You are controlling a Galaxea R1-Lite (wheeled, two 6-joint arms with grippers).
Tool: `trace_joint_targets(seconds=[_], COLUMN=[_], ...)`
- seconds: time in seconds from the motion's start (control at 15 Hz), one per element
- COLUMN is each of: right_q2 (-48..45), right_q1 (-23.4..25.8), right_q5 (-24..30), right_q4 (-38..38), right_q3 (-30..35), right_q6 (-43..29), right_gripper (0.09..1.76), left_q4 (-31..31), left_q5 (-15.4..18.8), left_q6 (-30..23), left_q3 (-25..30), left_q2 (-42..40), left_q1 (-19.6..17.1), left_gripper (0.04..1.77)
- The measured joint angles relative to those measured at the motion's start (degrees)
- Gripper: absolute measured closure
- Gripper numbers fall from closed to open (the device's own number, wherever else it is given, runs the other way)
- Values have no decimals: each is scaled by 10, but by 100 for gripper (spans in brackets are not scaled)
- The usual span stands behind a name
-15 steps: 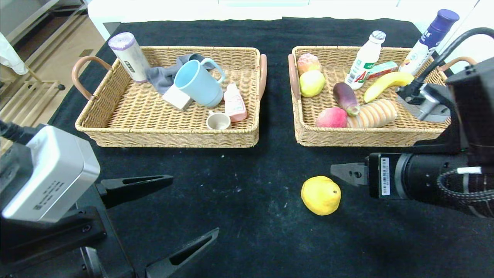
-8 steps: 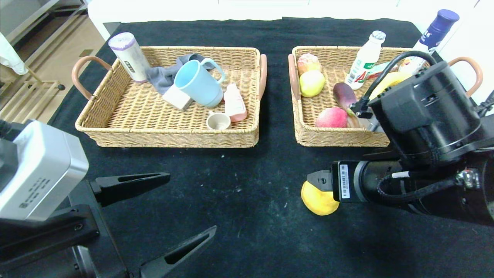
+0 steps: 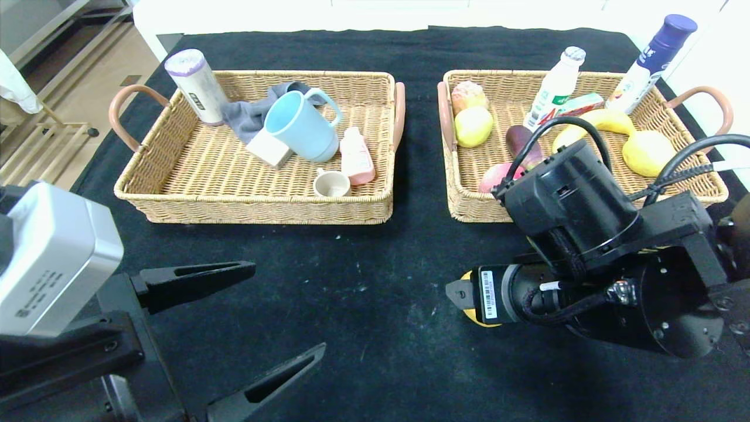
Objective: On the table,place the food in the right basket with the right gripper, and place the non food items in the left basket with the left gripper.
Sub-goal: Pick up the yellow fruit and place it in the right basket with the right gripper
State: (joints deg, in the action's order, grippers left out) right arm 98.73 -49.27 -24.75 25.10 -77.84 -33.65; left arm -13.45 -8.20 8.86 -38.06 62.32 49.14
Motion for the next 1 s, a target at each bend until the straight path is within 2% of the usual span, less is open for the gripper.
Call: trace_joint_targets(seconds=[0.6,0.73,0.8,1.0], right_q2=[35,37,38,38], right_q1=[1,2,2,2], right_q5=[-2,-2,-2,-2], right_q4=[-2,-3,-3,-3], right_q3=[0,0,0,0], right_q6=[0,0,0,0], right_gripper=[14,51,61,69], left_q4=[1,1,1,0], left_q5=[-1,0,0,0], left_q6=[1,1,2,13], left_q3=[-1,-1,0,2], left_q2=[-4,-3,-2,-2], left_q1=[1,1,1,1], left_gripper=[9,9,9,9])
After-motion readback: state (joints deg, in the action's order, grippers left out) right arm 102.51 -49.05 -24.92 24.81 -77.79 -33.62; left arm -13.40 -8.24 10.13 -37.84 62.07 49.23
